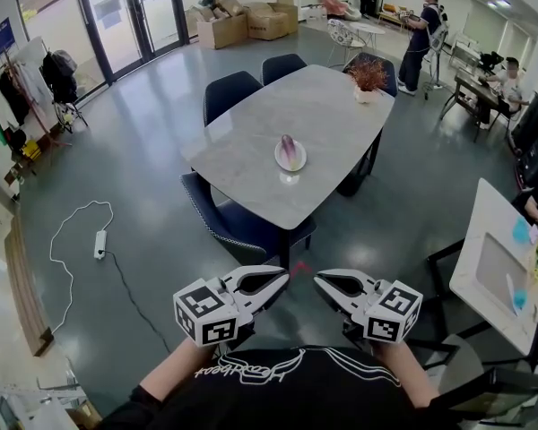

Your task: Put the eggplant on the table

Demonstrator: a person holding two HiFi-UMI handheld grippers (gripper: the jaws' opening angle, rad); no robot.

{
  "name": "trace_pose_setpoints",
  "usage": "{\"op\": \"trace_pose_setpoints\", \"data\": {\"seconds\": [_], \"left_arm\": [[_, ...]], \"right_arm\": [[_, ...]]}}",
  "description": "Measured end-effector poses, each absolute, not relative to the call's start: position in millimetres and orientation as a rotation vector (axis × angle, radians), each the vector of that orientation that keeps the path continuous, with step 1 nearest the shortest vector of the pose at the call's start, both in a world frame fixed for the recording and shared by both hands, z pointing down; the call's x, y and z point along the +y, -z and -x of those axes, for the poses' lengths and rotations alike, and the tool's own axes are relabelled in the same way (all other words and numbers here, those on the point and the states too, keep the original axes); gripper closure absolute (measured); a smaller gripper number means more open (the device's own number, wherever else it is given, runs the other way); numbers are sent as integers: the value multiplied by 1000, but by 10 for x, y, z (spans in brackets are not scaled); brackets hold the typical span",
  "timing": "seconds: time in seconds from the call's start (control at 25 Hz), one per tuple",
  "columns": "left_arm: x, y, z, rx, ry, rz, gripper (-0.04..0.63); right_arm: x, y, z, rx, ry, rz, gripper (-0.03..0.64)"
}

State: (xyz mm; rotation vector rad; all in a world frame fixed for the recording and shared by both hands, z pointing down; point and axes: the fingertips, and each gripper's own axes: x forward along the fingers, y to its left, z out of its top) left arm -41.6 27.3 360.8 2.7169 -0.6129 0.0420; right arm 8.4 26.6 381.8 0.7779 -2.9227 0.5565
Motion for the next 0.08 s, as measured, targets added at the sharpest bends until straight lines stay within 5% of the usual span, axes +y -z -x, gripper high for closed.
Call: {"op": "trace_pose_setpoints", "data": {"seconds": [0.08], "left_arm": [[288, -3605, 422, -605, -31, -2710, 588]], "right_arm": [[266, -3809, -75, -2923, -558, -784, 611]]}}
